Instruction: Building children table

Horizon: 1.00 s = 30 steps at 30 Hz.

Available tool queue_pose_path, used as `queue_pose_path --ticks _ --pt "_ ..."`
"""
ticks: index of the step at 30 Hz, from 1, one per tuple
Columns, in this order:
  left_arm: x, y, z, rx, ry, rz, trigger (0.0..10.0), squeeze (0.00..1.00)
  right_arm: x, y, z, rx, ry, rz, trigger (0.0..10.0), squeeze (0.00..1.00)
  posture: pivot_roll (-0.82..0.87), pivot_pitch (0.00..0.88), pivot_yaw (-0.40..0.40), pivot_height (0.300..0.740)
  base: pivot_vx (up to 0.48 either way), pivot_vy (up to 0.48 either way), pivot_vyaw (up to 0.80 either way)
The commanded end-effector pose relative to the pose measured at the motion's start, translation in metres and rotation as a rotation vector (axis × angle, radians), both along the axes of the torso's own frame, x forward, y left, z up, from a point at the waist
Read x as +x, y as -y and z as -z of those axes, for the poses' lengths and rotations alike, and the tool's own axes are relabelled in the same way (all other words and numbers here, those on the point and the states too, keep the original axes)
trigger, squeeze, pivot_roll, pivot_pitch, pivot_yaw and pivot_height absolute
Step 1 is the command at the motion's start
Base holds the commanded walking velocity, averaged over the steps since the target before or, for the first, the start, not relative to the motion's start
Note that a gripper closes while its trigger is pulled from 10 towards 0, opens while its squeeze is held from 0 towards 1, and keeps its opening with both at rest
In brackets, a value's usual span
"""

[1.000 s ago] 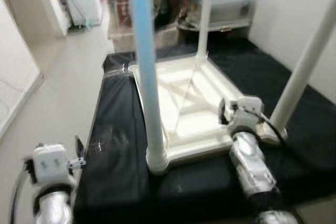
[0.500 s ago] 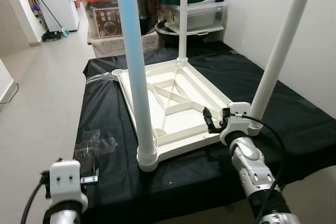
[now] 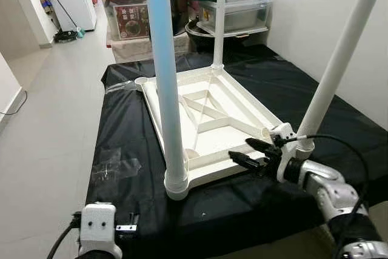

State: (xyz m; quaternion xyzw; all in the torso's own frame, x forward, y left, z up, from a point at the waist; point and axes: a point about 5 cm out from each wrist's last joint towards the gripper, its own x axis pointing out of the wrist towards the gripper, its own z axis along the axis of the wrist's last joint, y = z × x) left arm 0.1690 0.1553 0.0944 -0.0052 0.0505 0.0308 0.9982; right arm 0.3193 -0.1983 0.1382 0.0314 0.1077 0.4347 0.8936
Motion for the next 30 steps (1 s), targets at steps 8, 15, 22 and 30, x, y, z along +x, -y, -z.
queue_pose_path --ticks 8,15,22,30 --pt "-0.006 0.011 -0.005 -0.011 0.029 0.104 10.0 0.00 -0.003 -0.037 -0.029 0.089 0.075 -0.257 10.0 0.00 0.03 0.000 0.018 0.740 0.000 0.000 0.00" --pt "-0.009 0.023 -0.009 -0.057 0.050 0.216 10.0 0.00 0.009 -0.060 -0.047 0.128 0.137 -0.273 10.0 0.00 0.04 0.000 0.016 0.740 0.000 0.000 0.00" --pt "-0.010 0.025 -0.008 -0.057 0.046 0.230 10.0 0.00 0.010 -0.076 -0.051 0.148 0.142 -0.344 10.0 0.00 0.04 0.000 0.012 0.740 0.000 0.000 0.00" --pt "-0.010 0.026 -0.008 -0.056 0.043 0.233 10.0 0.00 0.008 -0.095 -0.057 0.166 0.149 -0.471 10.0 1.00 0.05 0.000 0.008 0.740 0.000 0.000 0.00"
